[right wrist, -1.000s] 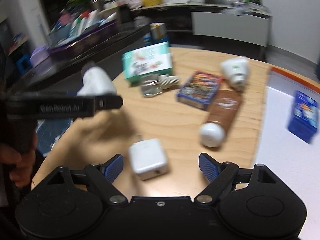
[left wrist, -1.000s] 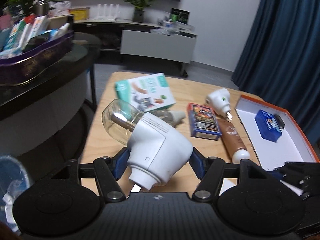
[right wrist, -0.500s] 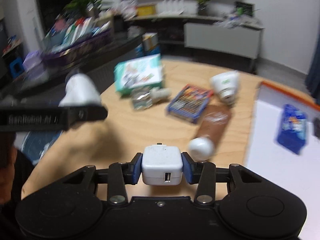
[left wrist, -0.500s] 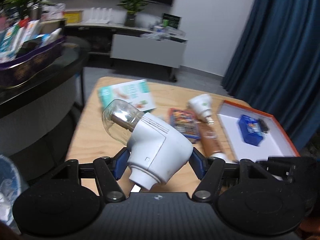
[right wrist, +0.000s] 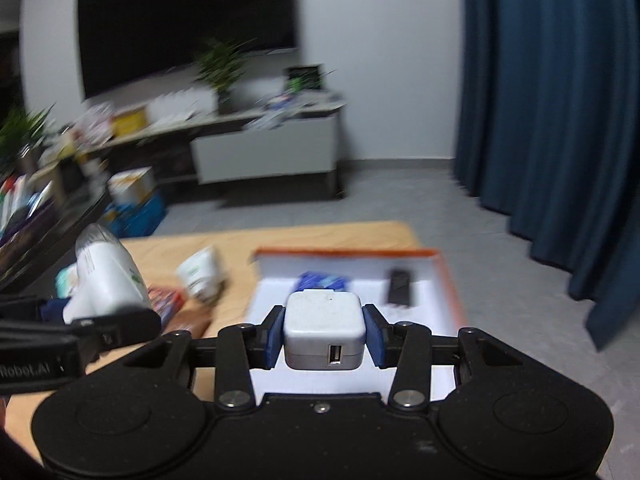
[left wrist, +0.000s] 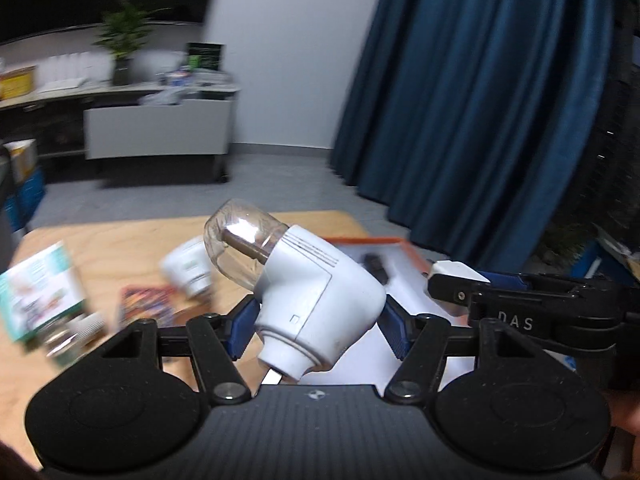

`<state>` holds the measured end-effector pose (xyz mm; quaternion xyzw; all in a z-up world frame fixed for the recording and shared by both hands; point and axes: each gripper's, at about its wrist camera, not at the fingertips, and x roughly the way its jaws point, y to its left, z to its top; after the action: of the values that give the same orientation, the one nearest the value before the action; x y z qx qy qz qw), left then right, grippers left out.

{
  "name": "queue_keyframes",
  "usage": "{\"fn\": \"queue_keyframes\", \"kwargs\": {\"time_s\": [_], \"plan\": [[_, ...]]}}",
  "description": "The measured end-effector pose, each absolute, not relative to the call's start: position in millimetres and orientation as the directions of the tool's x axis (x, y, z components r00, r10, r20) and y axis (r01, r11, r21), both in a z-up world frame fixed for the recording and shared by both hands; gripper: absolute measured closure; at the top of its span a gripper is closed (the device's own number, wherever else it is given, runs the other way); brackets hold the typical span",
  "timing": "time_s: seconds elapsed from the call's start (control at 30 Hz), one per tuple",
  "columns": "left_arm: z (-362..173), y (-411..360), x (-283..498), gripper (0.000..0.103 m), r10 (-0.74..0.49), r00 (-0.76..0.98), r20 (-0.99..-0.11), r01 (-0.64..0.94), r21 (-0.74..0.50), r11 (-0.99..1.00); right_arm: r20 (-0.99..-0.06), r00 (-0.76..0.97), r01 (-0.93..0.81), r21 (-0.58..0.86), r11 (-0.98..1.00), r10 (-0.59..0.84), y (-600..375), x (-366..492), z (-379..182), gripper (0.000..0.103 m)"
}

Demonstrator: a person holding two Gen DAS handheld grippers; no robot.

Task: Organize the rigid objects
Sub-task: 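Carry the white diffuser and white cube charger over the white box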

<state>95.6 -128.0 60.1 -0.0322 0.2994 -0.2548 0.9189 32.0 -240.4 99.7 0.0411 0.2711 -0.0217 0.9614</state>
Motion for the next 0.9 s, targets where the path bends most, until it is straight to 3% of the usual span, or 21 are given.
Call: {"fn": "queue_keyframes", "kwargs": {"time_s": [0.2, 0.53, 0.9], "plan": [[69.8, -160.2, 105.9, 0.038, -0.511, 0.698, -0.502, 0.486, -0.192, 0.853, -0.46, 0.884, 0.14, 0.098, 0.985, -0.08, -277.8, 22.9, 118.9, 0.051], [42.2, -160.8, 108.3, 0.038, -0.465, 0.673, -0.576, 0.444, -0.189, 0.876, -0.496, 0.867, 0.125, 0.145, 0.982, -0.037, -282.7, 25.8, 96.1, 0.051], [50.4, -159.6, 102.1, 0.038, -0.427, 0.682, -0.594, 0.407, -0.178, 0.896, -0.501, 0.865, 0.093, 0.139, 0.986, -0.011, -271.6, 24.9, 96.7, 0.051]]}}
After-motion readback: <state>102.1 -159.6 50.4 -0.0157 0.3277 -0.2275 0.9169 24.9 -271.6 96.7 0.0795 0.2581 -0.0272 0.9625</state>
